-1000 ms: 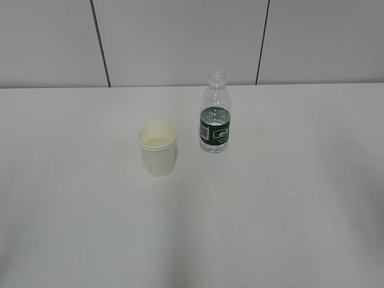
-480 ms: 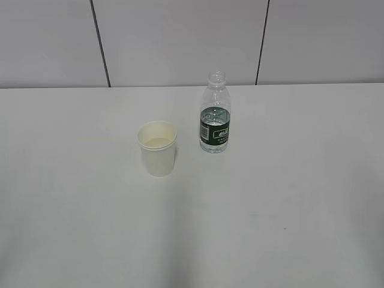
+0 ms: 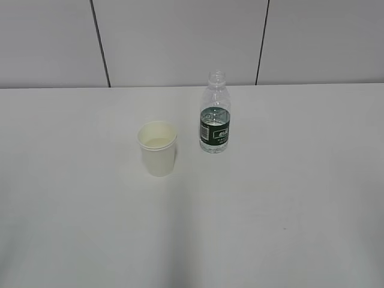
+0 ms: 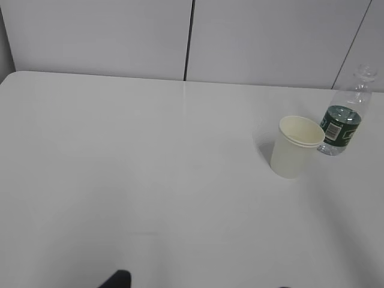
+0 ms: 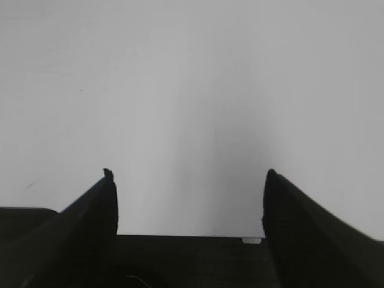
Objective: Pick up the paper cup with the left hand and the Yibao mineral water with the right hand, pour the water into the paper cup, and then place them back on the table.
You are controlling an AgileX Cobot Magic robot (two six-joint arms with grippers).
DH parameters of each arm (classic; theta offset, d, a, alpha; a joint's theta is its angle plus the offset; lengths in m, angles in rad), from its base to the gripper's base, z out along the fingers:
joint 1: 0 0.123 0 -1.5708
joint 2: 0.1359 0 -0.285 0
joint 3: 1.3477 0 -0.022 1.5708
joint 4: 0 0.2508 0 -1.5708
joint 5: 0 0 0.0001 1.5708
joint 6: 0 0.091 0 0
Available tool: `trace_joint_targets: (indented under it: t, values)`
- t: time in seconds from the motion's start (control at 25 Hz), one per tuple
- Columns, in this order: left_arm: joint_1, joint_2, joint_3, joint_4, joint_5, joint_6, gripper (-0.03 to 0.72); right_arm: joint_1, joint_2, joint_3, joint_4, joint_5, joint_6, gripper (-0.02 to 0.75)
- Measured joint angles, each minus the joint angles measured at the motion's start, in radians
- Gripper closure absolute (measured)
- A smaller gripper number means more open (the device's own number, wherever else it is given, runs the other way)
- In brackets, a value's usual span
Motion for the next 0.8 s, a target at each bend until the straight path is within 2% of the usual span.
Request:
trace_joint_targets:
  t: [0.8]
  values:
    - [0.0,0.0,0.0,-0.001,0.0,0.0,0.254,0.0,-0.168,0.008,-0.012,0.022,0.056,0.153]
